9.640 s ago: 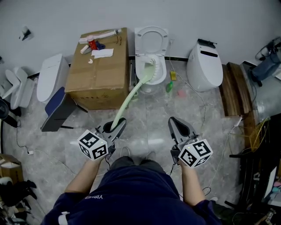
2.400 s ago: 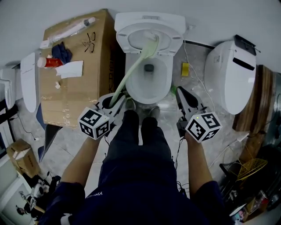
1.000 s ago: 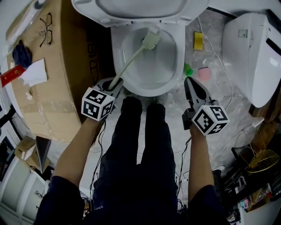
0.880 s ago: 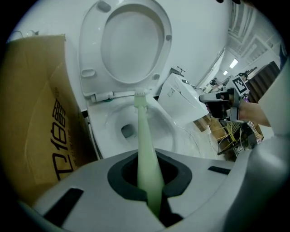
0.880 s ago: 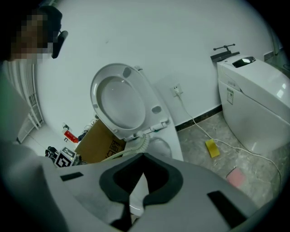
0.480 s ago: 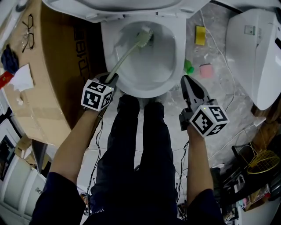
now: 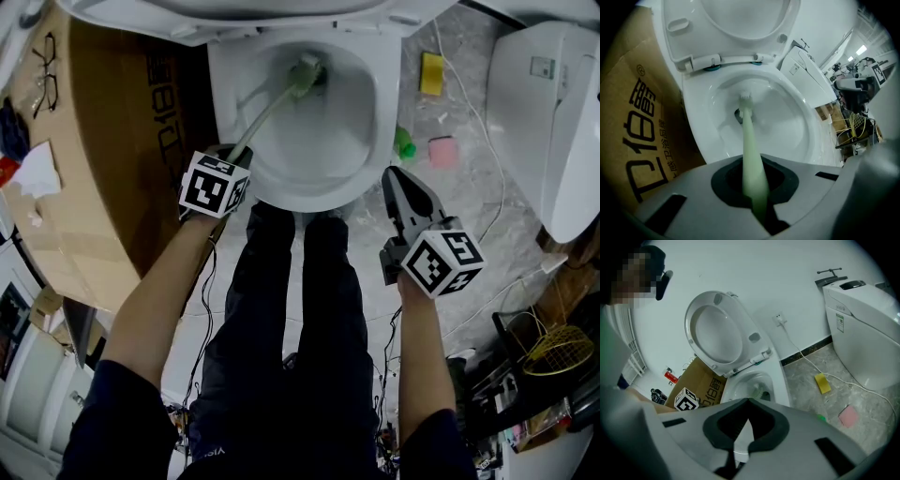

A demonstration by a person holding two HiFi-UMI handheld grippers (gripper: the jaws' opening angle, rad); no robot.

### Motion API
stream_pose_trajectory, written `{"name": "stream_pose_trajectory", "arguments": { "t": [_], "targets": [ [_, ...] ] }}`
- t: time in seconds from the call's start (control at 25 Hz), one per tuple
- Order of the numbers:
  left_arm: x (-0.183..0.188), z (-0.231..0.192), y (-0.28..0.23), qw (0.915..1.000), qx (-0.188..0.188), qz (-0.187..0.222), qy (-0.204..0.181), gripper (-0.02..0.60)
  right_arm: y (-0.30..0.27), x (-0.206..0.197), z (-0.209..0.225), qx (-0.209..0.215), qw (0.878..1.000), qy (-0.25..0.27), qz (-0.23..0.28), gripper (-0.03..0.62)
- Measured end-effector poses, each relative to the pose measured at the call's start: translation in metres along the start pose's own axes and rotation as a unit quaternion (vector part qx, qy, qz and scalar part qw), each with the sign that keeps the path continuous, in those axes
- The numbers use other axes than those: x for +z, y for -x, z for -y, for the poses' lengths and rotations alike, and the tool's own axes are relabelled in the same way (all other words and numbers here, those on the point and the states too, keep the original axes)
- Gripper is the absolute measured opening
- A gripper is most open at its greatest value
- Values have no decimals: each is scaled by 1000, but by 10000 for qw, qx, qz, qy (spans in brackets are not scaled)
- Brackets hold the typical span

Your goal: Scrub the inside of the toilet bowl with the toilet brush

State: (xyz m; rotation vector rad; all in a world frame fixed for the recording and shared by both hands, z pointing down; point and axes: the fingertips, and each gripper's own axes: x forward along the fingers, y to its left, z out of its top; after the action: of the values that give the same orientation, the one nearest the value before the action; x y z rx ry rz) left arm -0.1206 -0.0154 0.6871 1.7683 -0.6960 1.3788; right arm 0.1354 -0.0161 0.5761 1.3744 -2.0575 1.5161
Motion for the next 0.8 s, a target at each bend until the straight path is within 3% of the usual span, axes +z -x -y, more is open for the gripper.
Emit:
{"name": "stream_pose_trajectory", "arguments": {
  "t": [0.36, 0.8],
  "targets": [
    [3, 10, -16, 9995, 61, -300, 69, 34, 8, 0, 13, -33, 10000, -61, -4, 5],
    [4, 37, -22, 9994, -66, -304, 129, 34, 19, -6, 22, -30, 9999, -95, 23, 5]
  ]
}}
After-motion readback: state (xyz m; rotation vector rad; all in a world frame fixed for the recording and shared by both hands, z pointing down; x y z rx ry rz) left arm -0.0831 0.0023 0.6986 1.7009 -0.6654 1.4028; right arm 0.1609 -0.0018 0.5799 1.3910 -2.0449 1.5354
